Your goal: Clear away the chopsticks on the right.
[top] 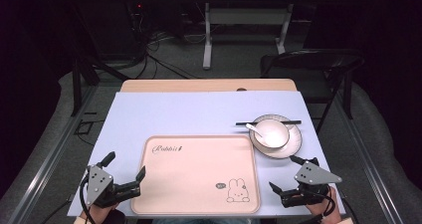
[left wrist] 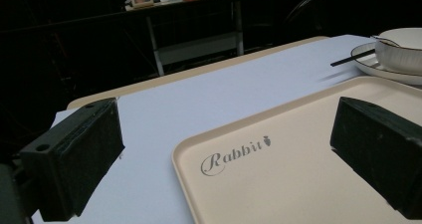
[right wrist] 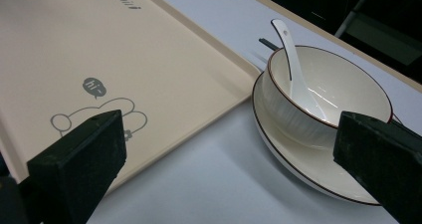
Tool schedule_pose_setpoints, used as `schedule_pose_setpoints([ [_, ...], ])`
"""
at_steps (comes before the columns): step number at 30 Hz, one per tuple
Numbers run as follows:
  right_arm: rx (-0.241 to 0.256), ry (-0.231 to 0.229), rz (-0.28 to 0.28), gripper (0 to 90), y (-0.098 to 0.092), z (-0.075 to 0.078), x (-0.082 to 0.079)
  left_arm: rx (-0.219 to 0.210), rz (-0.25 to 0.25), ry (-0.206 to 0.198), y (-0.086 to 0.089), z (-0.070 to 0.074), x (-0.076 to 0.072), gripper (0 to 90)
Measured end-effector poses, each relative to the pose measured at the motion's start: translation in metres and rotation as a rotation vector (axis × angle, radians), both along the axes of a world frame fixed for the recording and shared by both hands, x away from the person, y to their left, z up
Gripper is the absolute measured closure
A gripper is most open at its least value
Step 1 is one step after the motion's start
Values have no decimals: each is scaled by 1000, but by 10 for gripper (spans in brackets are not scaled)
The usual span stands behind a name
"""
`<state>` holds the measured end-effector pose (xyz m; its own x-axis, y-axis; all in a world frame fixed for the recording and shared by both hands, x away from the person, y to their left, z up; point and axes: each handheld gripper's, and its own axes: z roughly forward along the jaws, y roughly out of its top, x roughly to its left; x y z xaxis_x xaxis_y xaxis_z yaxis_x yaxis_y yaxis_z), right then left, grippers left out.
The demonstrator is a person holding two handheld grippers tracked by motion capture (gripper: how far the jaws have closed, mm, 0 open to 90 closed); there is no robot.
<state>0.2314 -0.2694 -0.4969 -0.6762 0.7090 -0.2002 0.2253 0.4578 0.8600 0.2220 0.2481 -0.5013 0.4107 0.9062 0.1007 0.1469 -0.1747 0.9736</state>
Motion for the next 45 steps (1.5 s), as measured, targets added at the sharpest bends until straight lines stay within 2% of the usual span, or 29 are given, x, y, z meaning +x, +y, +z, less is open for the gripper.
schedule_pose_setpoints([
  [14,-47,13,6,0,-7,1,10,10,-7,8,-1,0,1,0],
  [15,-79,33,3,0,-8,3,13,6,-5,5,0,0,0,0],
  [20,-106,62,32,8,-12,12,20,7,-8,7,0,0,1,0],
  [23,-156,89,63,6,-16,22,29,10,-11,11,-1,0,1,0],
  [30,-214,119,94,1,-22,31,45,10,-9,19,-1,0,2,0],
  [35,-269,165,116,0,-27,38,61,8,-9,19,-1,0,2,0],
  [38,-288,164,122,0,-29,41,65,9,-8,20,-1,0,2,0],
  [45,-337,201,152,0,-36,51,85,9,-6,19,-1,0,2,0],
])
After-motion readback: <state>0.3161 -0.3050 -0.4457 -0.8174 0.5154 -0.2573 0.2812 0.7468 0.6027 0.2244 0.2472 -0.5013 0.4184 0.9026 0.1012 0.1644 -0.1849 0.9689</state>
